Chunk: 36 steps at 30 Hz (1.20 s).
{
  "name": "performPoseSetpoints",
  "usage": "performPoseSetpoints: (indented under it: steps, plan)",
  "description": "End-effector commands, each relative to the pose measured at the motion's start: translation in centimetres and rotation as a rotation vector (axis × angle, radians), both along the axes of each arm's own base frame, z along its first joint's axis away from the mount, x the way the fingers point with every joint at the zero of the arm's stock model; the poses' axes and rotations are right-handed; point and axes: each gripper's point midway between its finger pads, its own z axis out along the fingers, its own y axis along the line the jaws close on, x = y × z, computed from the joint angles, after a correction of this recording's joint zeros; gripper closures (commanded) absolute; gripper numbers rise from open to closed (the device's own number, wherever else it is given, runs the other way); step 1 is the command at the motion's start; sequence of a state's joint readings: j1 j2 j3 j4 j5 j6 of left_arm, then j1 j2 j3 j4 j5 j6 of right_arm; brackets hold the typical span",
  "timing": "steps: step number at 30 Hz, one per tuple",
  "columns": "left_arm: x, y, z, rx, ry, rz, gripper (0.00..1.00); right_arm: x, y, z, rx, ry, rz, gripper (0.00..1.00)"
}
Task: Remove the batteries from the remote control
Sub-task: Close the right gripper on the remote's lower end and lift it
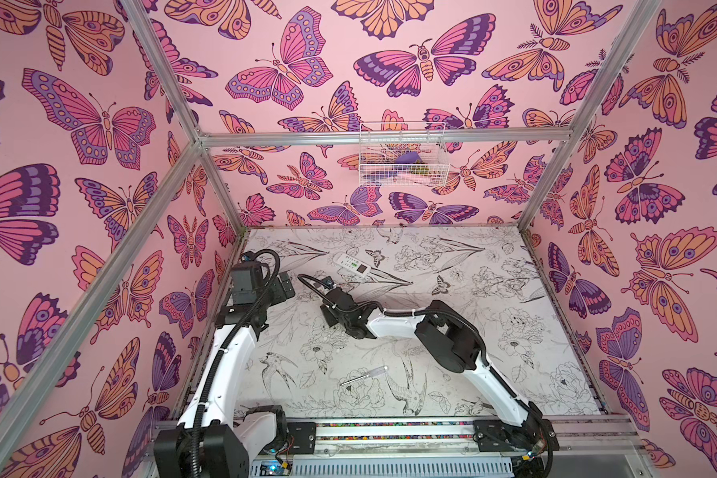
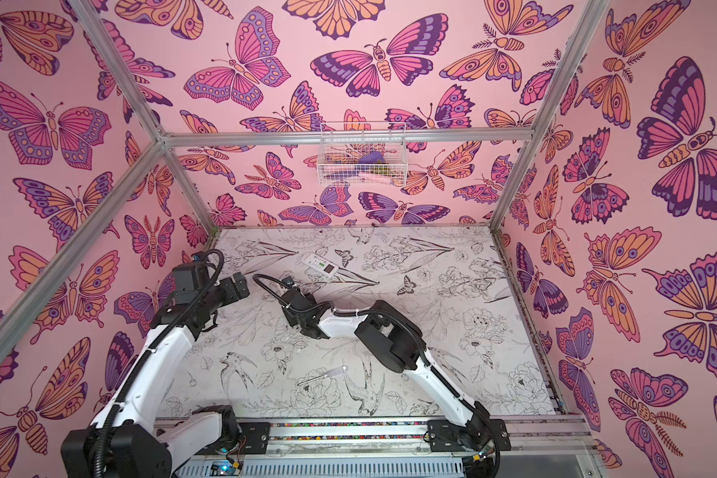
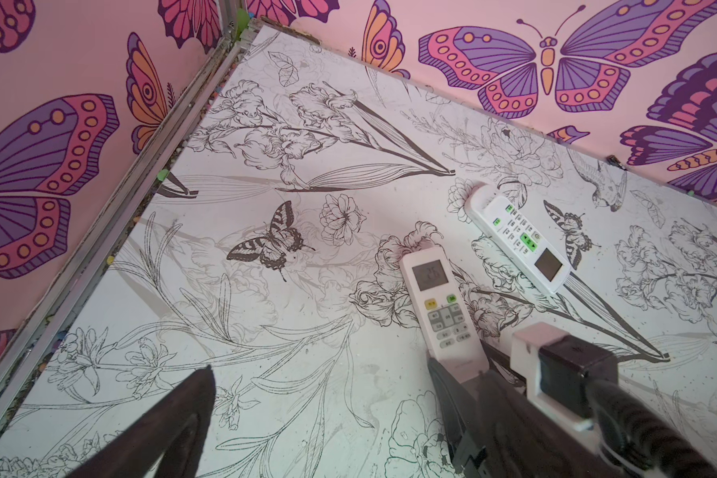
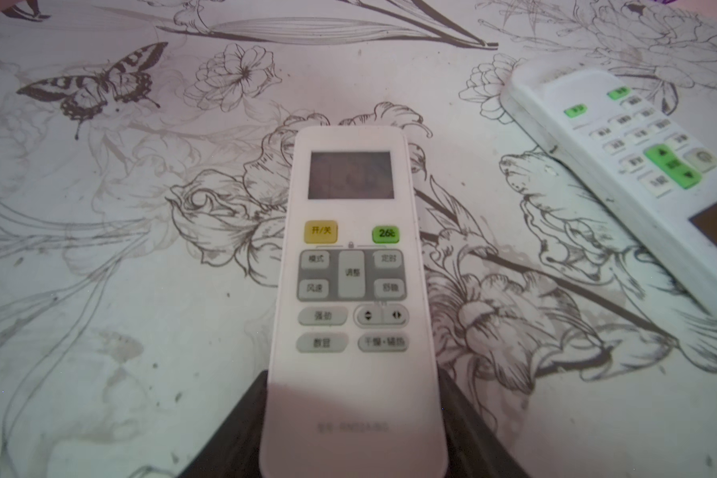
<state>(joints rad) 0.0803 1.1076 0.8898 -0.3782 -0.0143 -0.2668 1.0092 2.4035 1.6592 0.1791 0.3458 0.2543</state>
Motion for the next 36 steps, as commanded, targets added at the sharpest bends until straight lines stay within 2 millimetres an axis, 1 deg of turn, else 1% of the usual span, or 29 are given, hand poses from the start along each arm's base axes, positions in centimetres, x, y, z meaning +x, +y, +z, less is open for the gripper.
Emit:
performPoseSetpoints:
  steps: [1,4,6,9,12,15,17,21,23,24,26,27,28,32,36]
  plan:
    - [-0.1,-1.0,0.6,0.004,-0.017,-0.076,0.00,-0.5,-2.0,0.2,-0.025,0.012,0.013,0.47]
    - [-0.1,-2.0,0.5,0.033,-0.025,-0.165,0.00,-1.4,-3.4,1.2,0.017,-0.010,0.058,0.48]
    - [-0.1,-2.5,0.6,0.036,-0.029,-0.205,0.00,-1.9,-4.9,1.7,0.023,-0.018,0.066,0.48]
    - [0.0,-3.8,1.1,0.041,-0.038,-0.291,0.00,-2.6,-7.4,3.2,0.059,-0.036,0.068,0.49]
    - [-0.1,-5.7,2.1,0.057,-0.038,-0.409,0.00,-3.2,-9.9,5.0,0.095,-0.059,0.075,0.50]
    - [0.3,-7.4,3.9,0.106,-0.052,-0.510,0.00,-3.7,-12.4,6.9,0.120,-0.078,0.081,0.51]
    - [0.6,-9.1,5.4,0.156,-0.071,-0.614,0.00,-4.0,-13.9,8.1,0.147,-0.088,0.088,0.51]
    - [1.0,-12.1,8.0,0.216,-0.139,-0.823,0.00,-4.9,-16.2,10.6,0.193,-0.088,0.133,0.51]
    - [0.9,-13.8,9.7,0.226,-0.208,-0.938,0.00,-5.2,-17.4,11.7,0.212,-0.079,0.148,0.51]
    - [0.7,-14.5,10.5,0.228,-0.239,-0.992,0.00,-5.5,-18.0,13.1,0.234,-0.090,0.155,0.51]
    - [0.1,-16.1,12.6,0.251,-0.329,-1.113,0.00,-5.9,-19.2,14.8,0.270,-0.091,0.177,0.51]
    - [-0.4,-16.8,13.6,0.269,-0.372,-1.164,0.00,-6.1,-19.8,15.2,0.283,-0.086,0.184,0.51]
    - [0.0,-17.5,13.3,0.277,-0.384,-1.227,0.00,-6.3,-20.4,16.0,0.301,-0.085,0.193,0.51]
    - [-1.0,-19.9,15.4,0.424,-0.526,-1.411,0.00,-7.2,-21.9,18.4,0.346,-0.086,0.254,0.51]
    - [-1.9,-21.9,16.7,0.578,-0.659,-1.563,0.00,-8.0,-23.0,19.9,0.344,-0.075,0.309,0.51]
